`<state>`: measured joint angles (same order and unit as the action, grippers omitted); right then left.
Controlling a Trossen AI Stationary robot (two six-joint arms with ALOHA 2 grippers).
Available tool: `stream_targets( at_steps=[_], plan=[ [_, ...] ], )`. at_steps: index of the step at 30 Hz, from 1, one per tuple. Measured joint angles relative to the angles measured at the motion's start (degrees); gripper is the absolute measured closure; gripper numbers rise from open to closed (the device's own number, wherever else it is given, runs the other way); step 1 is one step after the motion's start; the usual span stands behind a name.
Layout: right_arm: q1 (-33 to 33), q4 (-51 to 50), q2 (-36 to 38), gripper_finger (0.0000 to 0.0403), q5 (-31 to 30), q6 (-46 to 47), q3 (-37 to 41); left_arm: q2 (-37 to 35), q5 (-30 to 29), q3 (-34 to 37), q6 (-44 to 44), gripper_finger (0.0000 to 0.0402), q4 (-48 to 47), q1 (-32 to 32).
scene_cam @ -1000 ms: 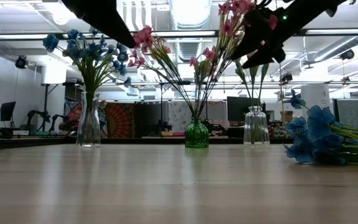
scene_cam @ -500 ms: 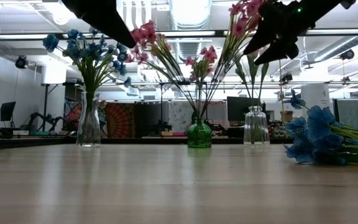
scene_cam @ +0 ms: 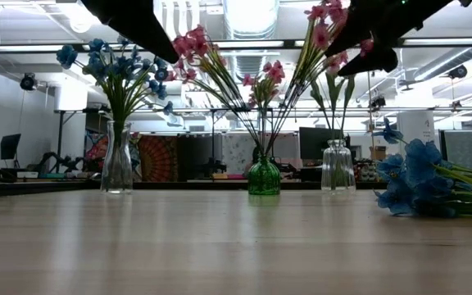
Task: Sort flowers into vase by color
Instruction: Put the pink flowers into the green vase
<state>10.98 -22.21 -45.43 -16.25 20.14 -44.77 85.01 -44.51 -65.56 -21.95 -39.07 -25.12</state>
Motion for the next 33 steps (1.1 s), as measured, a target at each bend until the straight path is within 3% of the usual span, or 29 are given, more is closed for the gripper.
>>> stream_targets(
  at_steps=[11, 22, 27, 33],
  plan=[
    [0.0, -0.9, 1.6, 0.0053, 4.6, 4.0, 0.0, 0.0, 0.0, 0.0, 0.0, 0.0189, 0.0, 0.0],
    [0.0, -3.2, 3.4, 0.0053, 4.7, 7.5, 0.0, 0.0, 0.0, 0.0, 0.0, 0.0189, -0.1, 0.0],
    [0.0, -8.4, 6.0, 0.0053, 4.7, 11.2, 0.0, 0.0, 0.0, 0.0, 0.0, 0.0189, -0.2, 0.0],
    [0.0, -21.8, 6.8, 0.0053, 4.7, 16.4, -3.9, 0.0, 0.0, 0.0, 0.0, 0.0189, -0.3, 0.0]
  ],
)
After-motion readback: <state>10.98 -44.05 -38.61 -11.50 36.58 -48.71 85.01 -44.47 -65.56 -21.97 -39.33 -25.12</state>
